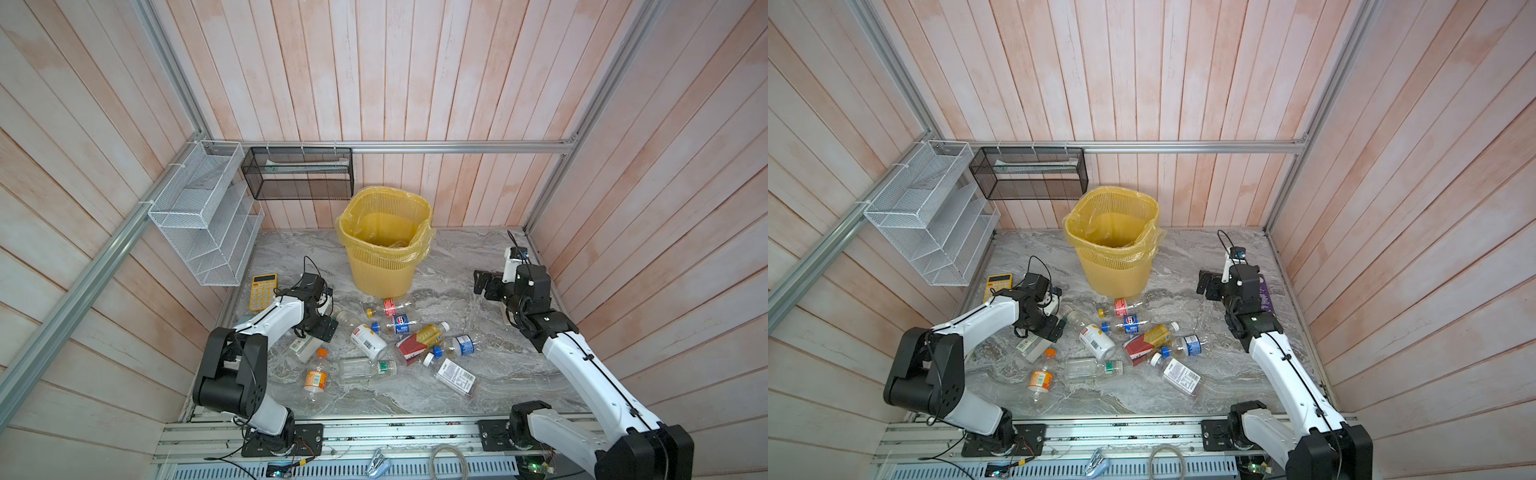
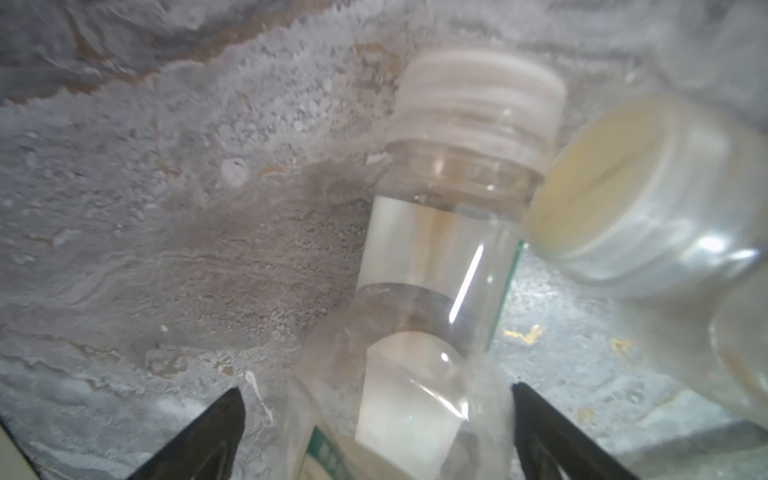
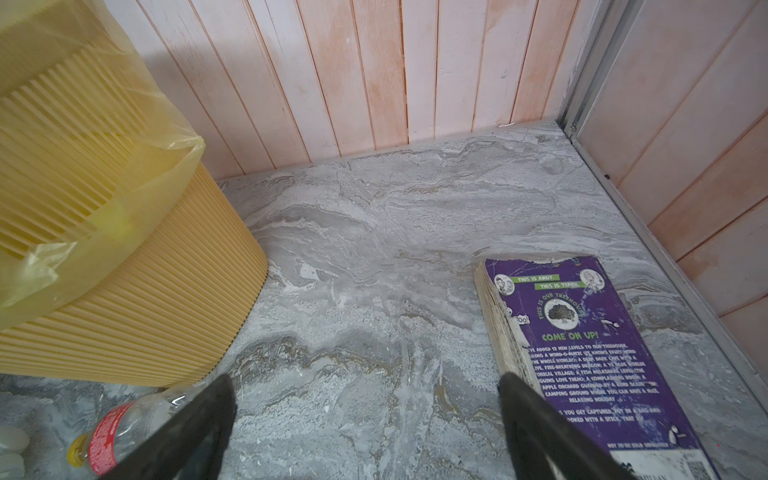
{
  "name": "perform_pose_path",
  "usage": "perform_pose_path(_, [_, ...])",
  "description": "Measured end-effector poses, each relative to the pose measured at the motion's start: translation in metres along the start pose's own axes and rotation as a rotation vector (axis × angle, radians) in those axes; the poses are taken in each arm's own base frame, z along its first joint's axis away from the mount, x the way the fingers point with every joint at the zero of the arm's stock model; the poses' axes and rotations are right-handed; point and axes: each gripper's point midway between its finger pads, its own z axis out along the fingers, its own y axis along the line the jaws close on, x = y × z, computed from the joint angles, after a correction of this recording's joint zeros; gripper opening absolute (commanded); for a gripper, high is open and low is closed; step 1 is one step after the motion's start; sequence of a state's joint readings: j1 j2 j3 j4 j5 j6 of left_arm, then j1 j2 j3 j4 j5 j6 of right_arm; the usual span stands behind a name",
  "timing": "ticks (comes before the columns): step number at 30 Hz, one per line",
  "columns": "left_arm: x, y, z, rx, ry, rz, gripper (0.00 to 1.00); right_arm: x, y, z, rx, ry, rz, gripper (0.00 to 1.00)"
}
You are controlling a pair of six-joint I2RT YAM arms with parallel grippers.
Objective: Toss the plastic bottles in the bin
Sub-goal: 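Close the left gripper on the green-label bottle while the right gripper withdraws, then lift the green-label bottle with the left gripper and drop it into the bin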
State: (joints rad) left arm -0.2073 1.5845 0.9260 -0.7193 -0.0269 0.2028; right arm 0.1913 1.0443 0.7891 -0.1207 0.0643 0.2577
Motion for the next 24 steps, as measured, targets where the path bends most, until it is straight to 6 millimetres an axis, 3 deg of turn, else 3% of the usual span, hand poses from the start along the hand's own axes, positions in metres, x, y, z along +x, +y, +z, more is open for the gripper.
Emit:
perform_pose_path(9, [0.006, 0.003, 0.009, -0.019, 0.041, 0.001, 0.92, 0.009, -0.002, 0.003, -0.005, 0.014, 0.002, 0.99])
perform_pose_path(17, [0.000, 0.005, 0.014, -0.017, 0.051, -0.002, 0.78, 0.015, -0.005, 0.005, 0.001, 0.025, 0.004, 0.99])
perform_pose_path(24, [-0.003, 0.008, 0.013, -0.031, 0.046, -0.010, 0.58, 0.019, -0.006, 0.004, 0.003, 0.028, 0.007, 0.99])
